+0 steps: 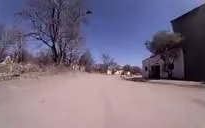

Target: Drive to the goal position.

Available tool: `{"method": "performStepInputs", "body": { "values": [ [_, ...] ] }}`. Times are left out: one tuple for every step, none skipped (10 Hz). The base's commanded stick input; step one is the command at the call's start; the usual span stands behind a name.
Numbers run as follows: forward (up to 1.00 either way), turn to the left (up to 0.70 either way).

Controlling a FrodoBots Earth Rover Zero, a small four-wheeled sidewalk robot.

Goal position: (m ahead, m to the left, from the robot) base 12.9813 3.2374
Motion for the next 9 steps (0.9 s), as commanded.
{"method": "performStepInputs", "body": {
  "values": [
    [1.0,0.0],
    [1.0,0.0],
    [1.0,0.0],
    [1.0,0.0],
    [1.0,0.0],
    [1.0,0.0],
    [1.0,0.0],
    [1.0,0.0],
    [1.0,0.0]
  ]
}}
